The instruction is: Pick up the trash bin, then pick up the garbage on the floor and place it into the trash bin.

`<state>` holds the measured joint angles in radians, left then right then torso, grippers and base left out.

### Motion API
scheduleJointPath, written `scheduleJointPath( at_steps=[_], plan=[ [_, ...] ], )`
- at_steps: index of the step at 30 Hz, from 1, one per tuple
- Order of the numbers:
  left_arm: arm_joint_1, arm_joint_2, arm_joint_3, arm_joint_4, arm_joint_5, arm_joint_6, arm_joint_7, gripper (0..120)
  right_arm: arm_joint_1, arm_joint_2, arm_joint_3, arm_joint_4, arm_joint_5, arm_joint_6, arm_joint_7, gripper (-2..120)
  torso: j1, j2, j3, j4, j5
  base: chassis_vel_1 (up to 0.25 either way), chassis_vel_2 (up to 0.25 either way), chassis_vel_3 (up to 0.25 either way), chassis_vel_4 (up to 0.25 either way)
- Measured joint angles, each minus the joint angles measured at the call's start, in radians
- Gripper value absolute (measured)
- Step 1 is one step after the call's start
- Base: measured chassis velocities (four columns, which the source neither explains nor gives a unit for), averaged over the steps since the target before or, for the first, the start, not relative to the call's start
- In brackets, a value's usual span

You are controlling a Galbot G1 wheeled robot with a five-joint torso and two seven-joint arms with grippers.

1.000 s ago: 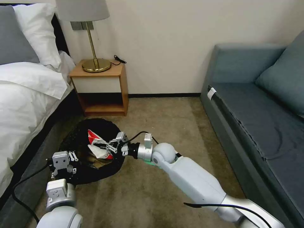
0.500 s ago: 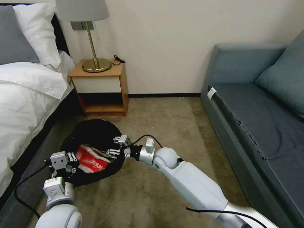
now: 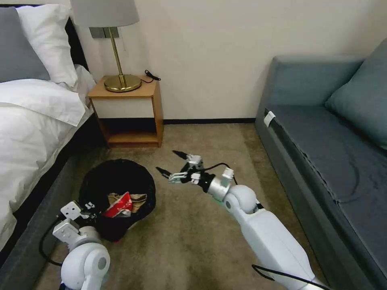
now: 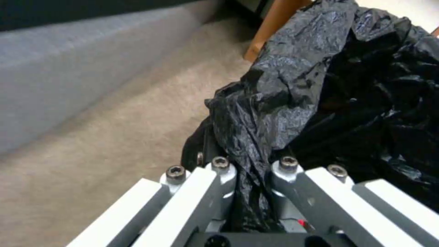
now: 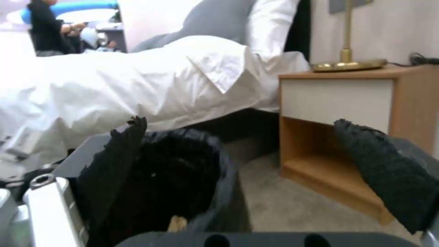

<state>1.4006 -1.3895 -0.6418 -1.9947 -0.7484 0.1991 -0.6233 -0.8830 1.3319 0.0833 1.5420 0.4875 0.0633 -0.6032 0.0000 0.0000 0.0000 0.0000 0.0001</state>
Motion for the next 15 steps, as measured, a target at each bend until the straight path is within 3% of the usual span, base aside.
scheduleJointPath(
  at_steps=[4, 10, 15],
  plan=[
    [-0.063, 0.002, 0.0, 0.053, -0.043, -0.02, 0.025, 3, -0.037, 0.015, 0.021, 0.002, -0.01, 0.022, -0.001, 100, 0.0, 0.0, 0.0, -0.0003, 0.0, 0.0, 0.0, 0.0, 0.0],
    [-0.091, -0.003, 0.004, 0.108, -0.046, -0.022, 0.032, 3, -0.049, 0.025, 0.031, -0.015, -0.018, 0.038, 0.002, 100, 0.0, 0.0, 0.0, -0.0001, -0.0002, 0.0, 0.0, 0.0, 0.0],
    [-0.069, 0.004, 0.001, 0.143, -0.04, -0.005, 0.061, 23, -0.051, 0.028, 0.037, -0.028, -0.019, 0.045, 0.012, 100, 0.0, 0.0, 0.0, 0.0001, 0.0, 0.0, 0.0, 0.0, 0.0]
  ],
)
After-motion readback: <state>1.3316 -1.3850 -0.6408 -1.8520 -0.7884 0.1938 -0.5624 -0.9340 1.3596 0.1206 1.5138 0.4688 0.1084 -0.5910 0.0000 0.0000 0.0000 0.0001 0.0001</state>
